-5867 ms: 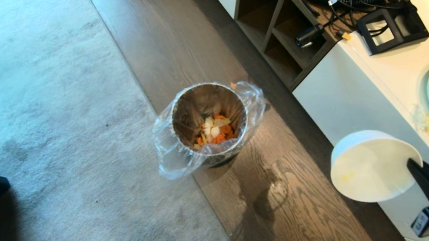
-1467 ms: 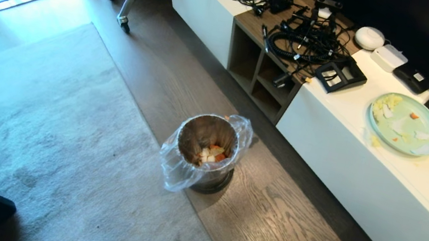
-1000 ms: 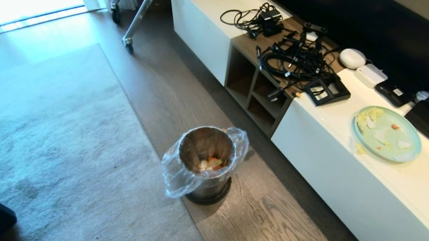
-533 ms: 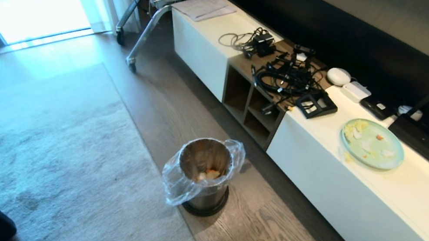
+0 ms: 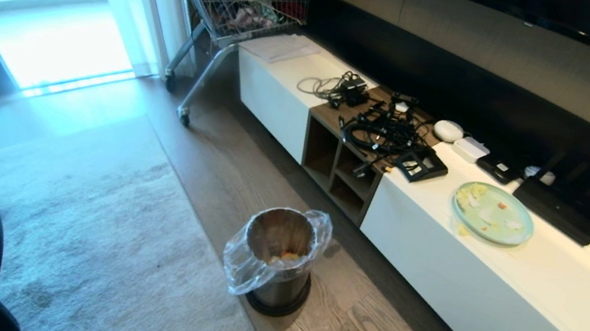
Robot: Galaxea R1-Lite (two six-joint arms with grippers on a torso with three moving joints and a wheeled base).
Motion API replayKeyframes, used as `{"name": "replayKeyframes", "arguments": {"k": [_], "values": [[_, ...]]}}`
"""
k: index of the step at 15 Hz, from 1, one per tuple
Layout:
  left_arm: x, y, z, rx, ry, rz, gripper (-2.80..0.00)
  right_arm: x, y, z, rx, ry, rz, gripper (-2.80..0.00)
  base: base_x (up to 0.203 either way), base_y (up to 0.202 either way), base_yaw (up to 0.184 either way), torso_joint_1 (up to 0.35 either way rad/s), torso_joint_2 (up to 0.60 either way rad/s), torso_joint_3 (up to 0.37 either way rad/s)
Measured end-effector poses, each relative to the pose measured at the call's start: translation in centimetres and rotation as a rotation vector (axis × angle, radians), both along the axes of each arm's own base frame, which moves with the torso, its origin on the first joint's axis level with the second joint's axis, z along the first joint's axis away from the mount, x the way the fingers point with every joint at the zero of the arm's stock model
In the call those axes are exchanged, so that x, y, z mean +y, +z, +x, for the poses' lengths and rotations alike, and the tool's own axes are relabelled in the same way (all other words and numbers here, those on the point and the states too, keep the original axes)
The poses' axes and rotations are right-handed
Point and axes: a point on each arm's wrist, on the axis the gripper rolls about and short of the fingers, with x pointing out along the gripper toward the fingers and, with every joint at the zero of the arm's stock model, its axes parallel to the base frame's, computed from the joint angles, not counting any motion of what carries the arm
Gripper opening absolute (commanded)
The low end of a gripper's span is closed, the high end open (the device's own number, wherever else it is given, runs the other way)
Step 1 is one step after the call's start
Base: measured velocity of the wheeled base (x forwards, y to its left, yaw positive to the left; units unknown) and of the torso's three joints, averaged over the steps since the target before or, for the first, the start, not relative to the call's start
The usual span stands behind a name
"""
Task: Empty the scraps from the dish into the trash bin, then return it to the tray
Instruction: Put the bowl back to the table
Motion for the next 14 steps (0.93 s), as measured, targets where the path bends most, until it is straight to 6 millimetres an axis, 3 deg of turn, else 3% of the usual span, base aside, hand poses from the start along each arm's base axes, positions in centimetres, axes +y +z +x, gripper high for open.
{"name": "replayKeyframes", "arguments": {"k": [7, 14], "values": [[0.00, 0.00, 0.00, 0.000, 0.000, -0.001, -2.80, 0.00, 0.00, 0.00, 0.000, 0.000, 0.000, -2.80, 0.000, 0.000, 0.000, 0.001, 0.00, 0.197], [0.00, 0.00, 0.00, 0.000, 0.000, -0.001, -2.80, 0.00, 0.00, 0.00, 0.000, 0.000, 0.000, -2.80, 0.000, 0.000, 0.000, 0.002, 0.00, 0.023]]}}
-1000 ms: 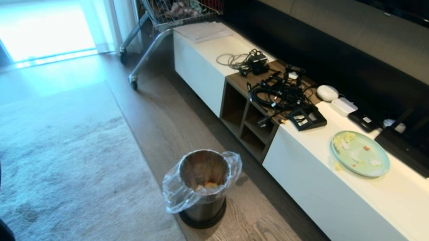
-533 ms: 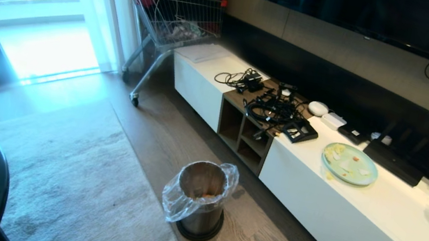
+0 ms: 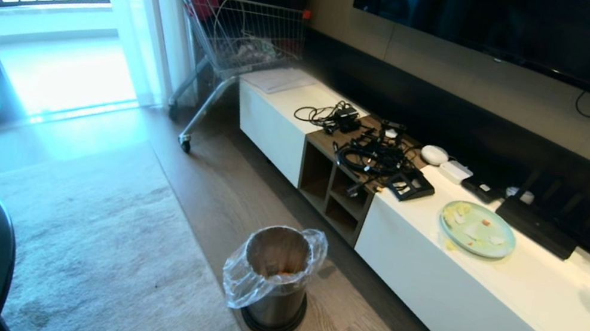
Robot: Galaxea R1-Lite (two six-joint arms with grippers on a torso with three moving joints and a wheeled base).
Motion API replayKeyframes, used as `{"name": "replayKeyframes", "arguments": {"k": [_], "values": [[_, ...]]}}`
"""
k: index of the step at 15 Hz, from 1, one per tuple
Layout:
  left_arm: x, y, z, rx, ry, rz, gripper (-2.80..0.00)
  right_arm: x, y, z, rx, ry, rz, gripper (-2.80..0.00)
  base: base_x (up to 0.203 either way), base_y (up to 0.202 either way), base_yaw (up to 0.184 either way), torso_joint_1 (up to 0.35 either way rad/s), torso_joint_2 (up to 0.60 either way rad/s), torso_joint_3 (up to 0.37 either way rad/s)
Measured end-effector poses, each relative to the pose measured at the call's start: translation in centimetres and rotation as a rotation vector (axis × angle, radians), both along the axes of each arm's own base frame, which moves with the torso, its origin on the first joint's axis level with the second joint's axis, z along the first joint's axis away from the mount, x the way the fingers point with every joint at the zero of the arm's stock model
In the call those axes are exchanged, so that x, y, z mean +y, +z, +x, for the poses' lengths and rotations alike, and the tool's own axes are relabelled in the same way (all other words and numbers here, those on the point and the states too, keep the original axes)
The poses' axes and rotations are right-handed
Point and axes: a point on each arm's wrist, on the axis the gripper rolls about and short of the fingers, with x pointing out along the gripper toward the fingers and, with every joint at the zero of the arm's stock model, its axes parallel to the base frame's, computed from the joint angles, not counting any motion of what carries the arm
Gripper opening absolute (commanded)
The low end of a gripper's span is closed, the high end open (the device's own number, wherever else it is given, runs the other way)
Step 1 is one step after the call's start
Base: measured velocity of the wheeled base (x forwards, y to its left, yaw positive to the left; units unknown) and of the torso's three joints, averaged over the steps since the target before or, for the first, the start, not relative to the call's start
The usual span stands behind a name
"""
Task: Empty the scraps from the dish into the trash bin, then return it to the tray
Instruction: Put the bowl back to the table
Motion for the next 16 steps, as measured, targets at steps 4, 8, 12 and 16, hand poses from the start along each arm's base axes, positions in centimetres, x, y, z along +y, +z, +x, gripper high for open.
{"name": "replayKeyframes", "arguments": {"k": [4, 8, 12, 16], "values": [[0.00, 0.00, 0.00, 0.000, 0.000, 0.003, -2.80, 0.00, 0.00, 0.00, 0.000, -0.001, 0.000, -2.80, 0.000, 0.000, 0.000, 0.002, 0.00, 0.021], [0.00, 0.00, 0.00, 0.000, 0.000, 0.003, -2.80, 0.00, 0.00, 0.00, 0.000, 0.000, 0.000, -2.80, 0.000, 0.000, 0.000, 0.000, 0.00, 0.000], [0.00, 0.00, 0.00, 0.000, 0.000, 0.003, -2.80, 0.00, 0.00, 0.00, 0.000, 0.000, 0.000, -2.80, 0.000, 0.000, 0.000, 0.000, 0.00, 0.000], [0.00, 0.00, 0.00, 0.000, 0.000, 0.003, -2.80, 0.00, 0.00, 0.00, 0.000, -0.001, 0.000, -2.80, 0.000, 0.000, 0.000, 0.000, 0.00, 0.000]]}}
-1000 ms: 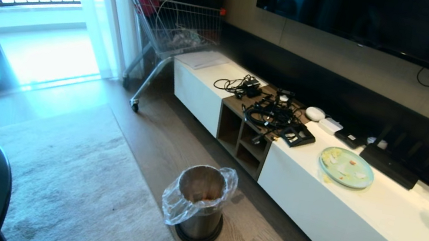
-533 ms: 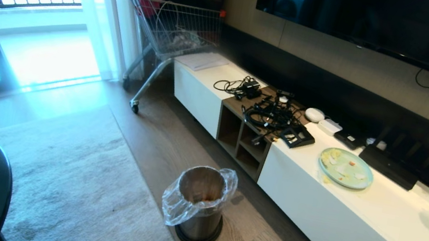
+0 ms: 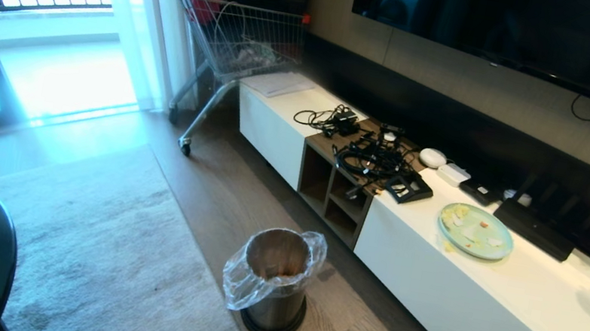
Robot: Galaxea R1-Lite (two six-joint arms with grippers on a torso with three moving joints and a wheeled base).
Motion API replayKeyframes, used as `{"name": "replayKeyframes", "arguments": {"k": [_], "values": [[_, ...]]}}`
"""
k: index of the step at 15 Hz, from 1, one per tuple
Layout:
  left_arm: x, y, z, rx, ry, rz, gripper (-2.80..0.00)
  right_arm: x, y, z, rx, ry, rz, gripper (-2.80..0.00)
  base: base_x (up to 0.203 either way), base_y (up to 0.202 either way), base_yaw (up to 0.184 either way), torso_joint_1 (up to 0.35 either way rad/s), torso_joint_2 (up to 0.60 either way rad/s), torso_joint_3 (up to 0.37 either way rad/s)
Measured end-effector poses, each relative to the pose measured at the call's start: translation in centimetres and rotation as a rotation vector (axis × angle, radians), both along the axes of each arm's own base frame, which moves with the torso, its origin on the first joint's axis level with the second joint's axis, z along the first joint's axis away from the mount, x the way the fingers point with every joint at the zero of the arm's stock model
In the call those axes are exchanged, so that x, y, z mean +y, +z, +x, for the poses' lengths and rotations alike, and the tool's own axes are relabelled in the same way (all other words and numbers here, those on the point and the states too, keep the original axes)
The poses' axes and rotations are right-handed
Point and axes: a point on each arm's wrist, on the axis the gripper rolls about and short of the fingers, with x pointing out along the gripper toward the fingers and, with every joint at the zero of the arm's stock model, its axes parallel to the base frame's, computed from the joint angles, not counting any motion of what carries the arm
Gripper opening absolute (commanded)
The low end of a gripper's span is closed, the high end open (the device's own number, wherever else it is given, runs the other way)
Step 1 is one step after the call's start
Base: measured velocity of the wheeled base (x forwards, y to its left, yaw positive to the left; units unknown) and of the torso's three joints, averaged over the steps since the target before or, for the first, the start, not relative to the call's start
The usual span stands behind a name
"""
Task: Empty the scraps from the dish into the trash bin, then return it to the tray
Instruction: Put the bowl back to the table
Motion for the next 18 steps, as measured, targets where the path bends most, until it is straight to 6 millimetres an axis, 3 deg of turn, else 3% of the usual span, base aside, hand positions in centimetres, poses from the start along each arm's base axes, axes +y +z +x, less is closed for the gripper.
{"name": "replayKeyframes", "arguments": {"k": [3, 18], "values": [[0.00, 0.00, 0.00, 0.000, 0.000, 0.000, -2.80, 0.00, 0.00, 0.00, 0.000, 0.000, 0.000, -2.80, -0.042, 0.000, 0.000, 0.001, 0.00, 0.001], [0.00, 0.01, 0.00, -0.001, 0.000, 0.000, -2.80, 0.00, 0.00, 0.00, 0.000, 0.000, 0.000, -2.80, -0.186, 0.000, -0.002, 0.001, 0.00, 0.001]]}}
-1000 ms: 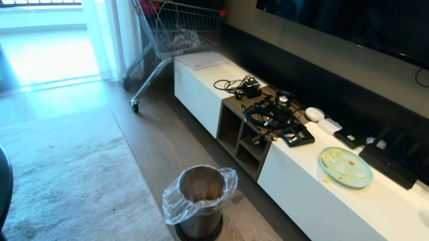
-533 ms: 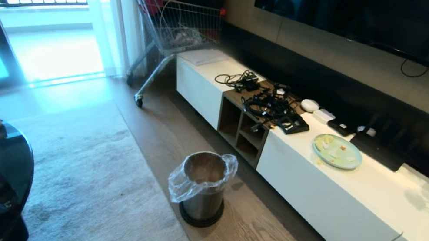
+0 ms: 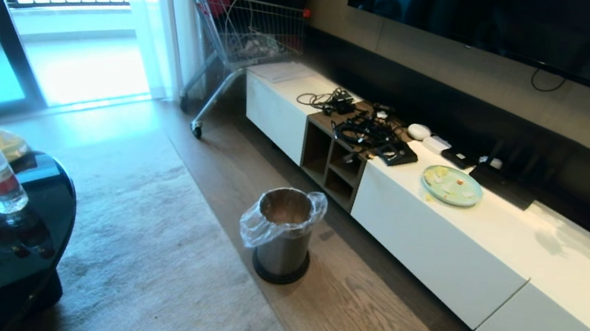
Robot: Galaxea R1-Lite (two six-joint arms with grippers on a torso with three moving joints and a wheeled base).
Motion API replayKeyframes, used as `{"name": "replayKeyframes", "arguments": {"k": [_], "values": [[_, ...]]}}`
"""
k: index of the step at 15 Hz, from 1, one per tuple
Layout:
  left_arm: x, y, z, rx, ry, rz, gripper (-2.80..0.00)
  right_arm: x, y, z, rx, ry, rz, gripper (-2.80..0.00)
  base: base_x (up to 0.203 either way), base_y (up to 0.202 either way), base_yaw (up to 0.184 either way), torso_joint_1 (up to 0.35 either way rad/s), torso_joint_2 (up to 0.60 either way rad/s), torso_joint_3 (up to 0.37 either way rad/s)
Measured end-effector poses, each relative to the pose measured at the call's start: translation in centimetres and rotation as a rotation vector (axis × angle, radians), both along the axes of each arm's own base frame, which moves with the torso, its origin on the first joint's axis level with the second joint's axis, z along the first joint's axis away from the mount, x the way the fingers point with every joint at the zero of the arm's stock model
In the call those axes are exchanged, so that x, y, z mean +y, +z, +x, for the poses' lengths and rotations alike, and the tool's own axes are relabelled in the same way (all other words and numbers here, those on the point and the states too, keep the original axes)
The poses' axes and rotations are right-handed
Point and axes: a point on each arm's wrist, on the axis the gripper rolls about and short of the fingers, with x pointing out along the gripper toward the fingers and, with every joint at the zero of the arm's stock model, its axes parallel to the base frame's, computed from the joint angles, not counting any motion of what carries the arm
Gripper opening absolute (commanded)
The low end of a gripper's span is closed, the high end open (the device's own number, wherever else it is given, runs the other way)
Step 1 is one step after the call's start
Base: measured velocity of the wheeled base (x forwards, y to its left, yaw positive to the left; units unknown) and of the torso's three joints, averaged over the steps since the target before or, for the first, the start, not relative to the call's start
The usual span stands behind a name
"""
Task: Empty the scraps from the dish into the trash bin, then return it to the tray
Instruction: Put the bowl back to the table
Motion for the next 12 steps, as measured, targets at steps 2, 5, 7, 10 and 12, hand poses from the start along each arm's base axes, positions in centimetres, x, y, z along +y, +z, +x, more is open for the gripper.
{"name": "replayKeyframes", "arguments": {"k": [2, 5, 7, 10, 12], "values": [[0.00, -0.01, 0.00, 0.000, 0.000, 0.000, -2.80, 0.00, 0.00, 0.00, 0.000, 0.000, 0.000, -2.80, -0.186, 0.000, -0.002, 0.006, 0.01, 0.001], [0.00, -0.01, 0.00, 0.000, 0.000, 0.000, -2.80, 0.00, 0.00, 0.00, 0.000, 0.000, 0.000, -2.80, -0.187, 0.000, -0.002, 0.003, 0.00, 0.002], [0.00, -0.01, 0.00, 0.001, 0.000, 0.000, -2.80, 0.00, 0.00, 0.00, 0.000, 0.000, 0.000, -2.80, -0.184, 0.000, -0.001, 0.003, 0.00, 0.004], [0.00, -0.01, 0.00, 0.000, 0.000, 0.000, -2.80, 0.00, 0.01, 0.00, -0.001, 0.000, 0.000, -2.80, -0.066, 0.000, -0.002, -0.001, 0.00, 0.003], [0.00, -0.01, 0.00, 0.000, 0.000, 0.000, -2.80, 0.00, 0.01, 0.00, -0.001, 0.000, 0.002, -2.80, 0.000, 0.000, 0.000, 0.000, 0.00, 0.000]]}}
